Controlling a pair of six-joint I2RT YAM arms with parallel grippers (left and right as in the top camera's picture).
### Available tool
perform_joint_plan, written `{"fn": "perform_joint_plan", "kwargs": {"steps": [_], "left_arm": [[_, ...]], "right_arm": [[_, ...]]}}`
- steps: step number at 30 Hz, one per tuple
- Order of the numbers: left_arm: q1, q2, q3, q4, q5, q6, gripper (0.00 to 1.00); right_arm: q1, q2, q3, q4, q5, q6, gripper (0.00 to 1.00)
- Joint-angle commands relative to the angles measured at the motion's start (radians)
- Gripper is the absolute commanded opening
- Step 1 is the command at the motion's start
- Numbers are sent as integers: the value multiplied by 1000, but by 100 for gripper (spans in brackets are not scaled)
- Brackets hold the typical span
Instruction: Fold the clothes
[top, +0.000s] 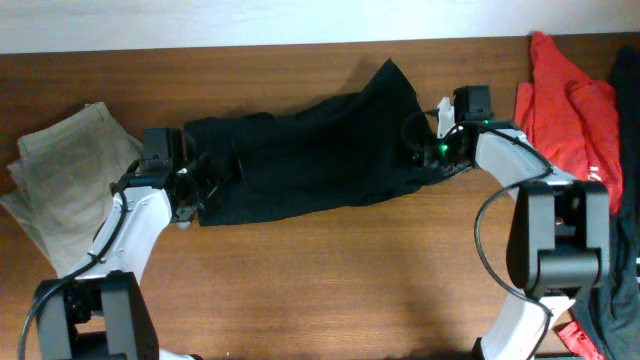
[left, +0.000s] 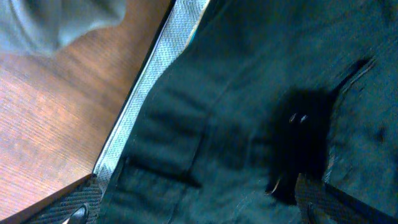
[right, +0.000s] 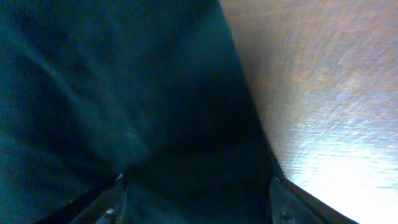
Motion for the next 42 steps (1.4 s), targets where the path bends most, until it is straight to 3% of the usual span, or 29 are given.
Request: {"fn": "perform_joint_plan", "kwargs": {"steps": [1,3,6,11,12,13,21,24,25,27,28,29,30,32,35,36,37,39,42], "left_arm": [[-3,-11,3,-42,7,37,99],[-3,-11,3,-90,6,37,99],[-3,-11,3,-108,7,37,99],[-3,-11,3,-62,10,39,99],[-3,-11,3,-13,11,59,99],[-3,-11,3,34,11,87,99],[-3,179,3,267,150,96,99],[-8,263,3,332,276,96,99],[-14,282,3,324,276,96,91],[-30,300,3,321,297,97,7],[-31,300,3,320,307,105,0],[-31,298,3,320,330,124,0],[-25,289,3,310,355,147,1],[0,216,4,219,357,212,0],[11,104,4,111,298,251,0],[11,89,4,96,259,251,22],[11,82,4,82,197,251,63],[11,86,3,63,149,251,80],[11,135,2,61,81,174,95]], "right_arm": [[3,64,4,-89,88,-3,49],[3,64,4,-222,257,49,24],[-10,63,4,-377,463,183,20],[-16,-35,58,-404,455,183,30],[-16,-79,80,-413,454,183,45],[-15,-121,100,-420,437,183,73],[-15,-234,134,-453,303,153,74],[-13,-234,134,-455,302,152,73],[-6,-234,134,-455,287,129,73],[19,-234,134,-445,255,92,72],[25,-234,134,-443,255,92,71],[34,-234,134,-438,254,91,70],[48,-234,134,-430,229,56,66],[77,-234,134,-416,164,13,42],[97,-234,133,-400,135,13,40],[101,-234,133,-399,135,13,41],[104,-234,133,-401,134,13,41],[105,-234,133,-407,135,13,41],[105,-234,133,-408,134,13,41]]}}
